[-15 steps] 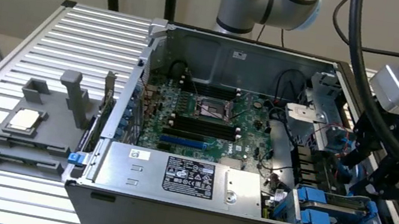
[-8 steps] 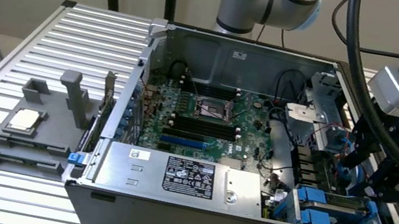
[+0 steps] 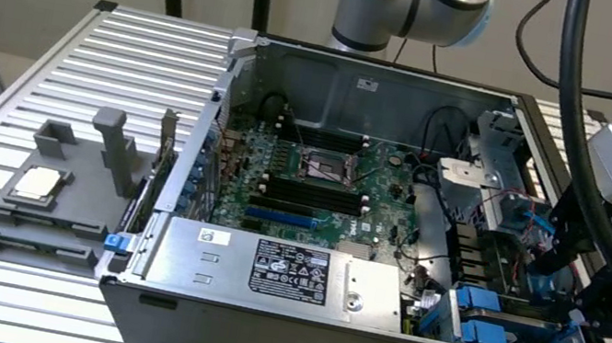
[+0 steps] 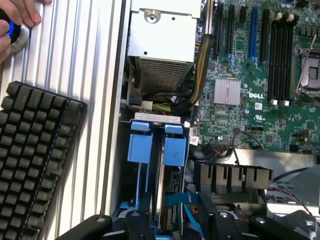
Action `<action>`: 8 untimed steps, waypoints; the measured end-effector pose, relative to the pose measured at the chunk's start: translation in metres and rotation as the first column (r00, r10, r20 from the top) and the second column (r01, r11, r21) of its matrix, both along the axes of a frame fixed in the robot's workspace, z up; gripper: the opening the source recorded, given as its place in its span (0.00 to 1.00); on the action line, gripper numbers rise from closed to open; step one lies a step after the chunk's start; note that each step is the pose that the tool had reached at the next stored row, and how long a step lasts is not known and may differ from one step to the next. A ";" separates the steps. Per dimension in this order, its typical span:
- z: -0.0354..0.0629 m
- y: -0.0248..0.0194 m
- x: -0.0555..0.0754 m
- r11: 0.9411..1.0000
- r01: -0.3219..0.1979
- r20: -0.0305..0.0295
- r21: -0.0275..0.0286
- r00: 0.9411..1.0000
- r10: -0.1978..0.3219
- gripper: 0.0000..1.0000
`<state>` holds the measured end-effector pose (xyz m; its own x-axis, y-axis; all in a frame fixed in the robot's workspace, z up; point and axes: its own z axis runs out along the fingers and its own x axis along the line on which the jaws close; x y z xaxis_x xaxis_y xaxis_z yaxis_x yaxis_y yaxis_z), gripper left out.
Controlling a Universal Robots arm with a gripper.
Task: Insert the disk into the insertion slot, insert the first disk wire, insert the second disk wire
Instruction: 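Insert the first disk wire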
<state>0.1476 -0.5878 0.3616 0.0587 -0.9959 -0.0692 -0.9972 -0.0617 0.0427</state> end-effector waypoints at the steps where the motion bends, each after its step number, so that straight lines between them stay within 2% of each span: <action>1: 0.0000 -0.0004 0.000 1.000 0.000 0.000 0.007 1.000 0.000 0.49; 2: 0.0000 -0.0007 0.001 1.000 0.000 0.000 0.014 1.000 0.000 0.49; 4: -0.0001 -0.0013 0.006 1.000 0.000 0.000 0.022 1.000 0.000 0.49; 6: -0.0001 -0.0017 0.015 1.000 0.000 0.000 0.025 1.000 0.000 0.49; 8: -0.0002 -0.0021 0.021 1.000 0.000 0.000 0.026 1.000 0.000 0.49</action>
<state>0.1690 -0.5899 0.3614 0.0586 -0.9937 -0.0953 -0.9972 -0.0627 0.0409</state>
